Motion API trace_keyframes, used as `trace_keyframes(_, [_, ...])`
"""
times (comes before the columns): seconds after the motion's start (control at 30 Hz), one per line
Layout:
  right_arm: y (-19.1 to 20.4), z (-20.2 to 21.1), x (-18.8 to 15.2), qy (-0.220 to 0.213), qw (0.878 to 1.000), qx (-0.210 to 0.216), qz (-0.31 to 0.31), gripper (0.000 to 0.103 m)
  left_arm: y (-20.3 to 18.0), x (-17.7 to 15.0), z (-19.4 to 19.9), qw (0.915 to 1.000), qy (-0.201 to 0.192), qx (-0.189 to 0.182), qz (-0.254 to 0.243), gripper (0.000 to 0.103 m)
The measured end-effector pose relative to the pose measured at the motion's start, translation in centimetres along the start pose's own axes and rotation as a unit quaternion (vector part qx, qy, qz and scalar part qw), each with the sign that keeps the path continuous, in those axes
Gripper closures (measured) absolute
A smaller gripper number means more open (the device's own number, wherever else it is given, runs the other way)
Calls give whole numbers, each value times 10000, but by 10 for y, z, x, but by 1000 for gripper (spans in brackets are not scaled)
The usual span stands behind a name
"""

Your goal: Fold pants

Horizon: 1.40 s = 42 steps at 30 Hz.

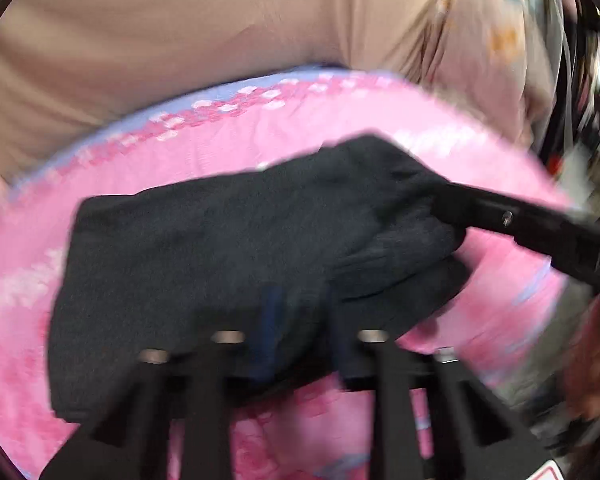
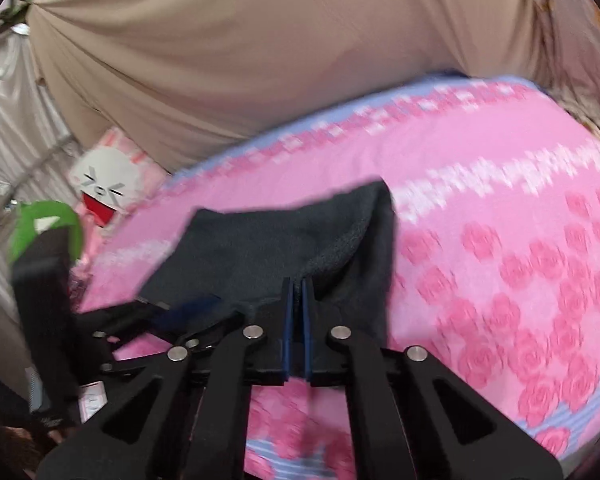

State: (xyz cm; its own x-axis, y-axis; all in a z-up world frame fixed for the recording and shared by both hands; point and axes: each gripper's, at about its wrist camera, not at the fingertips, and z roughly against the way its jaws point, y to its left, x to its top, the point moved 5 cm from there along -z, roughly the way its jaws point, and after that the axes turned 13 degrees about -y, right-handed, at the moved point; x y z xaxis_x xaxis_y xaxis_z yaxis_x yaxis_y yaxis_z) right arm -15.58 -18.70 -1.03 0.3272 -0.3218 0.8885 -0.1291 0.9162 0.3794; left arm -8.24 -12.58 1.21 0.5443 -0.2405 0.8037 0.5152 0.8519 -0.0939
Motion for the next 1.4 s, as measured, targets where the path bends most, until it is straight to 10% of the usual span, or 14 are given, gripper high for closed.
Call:
trace_keyframes(0.13, [0, 4, 13, -196, 9998, -10, 102, 100, 0, 23, 26, 9988, -496, -22, -8, 86])
trace_keyframes(0.3, [-48, -24, -31, 517, 9958, -222, -722, 100, 1, -13, -16, 9995, 300, -63, 69, 77])
trace_keyframes(0.43, [-37, -19, -12, 353, 9947, 231, -935, 100, -23, -9, -10, 9991, -156, -44, -389, 12])
trace_keyframes(0.5, [-23, -20, 3, 273, 9930, 580, -994, 100, -32, -1, -8, 9973, -406, 42, -610, 12])
trace_keyframes(0.57, [-9, -25, 18, 235, 9902, 946, -999, 100, -35, 10, -19, 9970, -414, 33, -651, 22])
trace_keyframes(0.63, [-5, -25, 25, 211, 9904, 1017, -918, 100, -25, 19, -35, 9988, -170, 65, -455, 94])
trace_keyframes(0.83, [-51, -9, 10, -14, 9960, -194, -875, 95, 27, 67, -29, 9970, -285, -335, 638, 97])
trace_keyframes(1.4, [-12, -113, -47, 1337, 9778, 799, -1400, 96, 23, 77, -30, 9961, -196, -583, 636, 97])
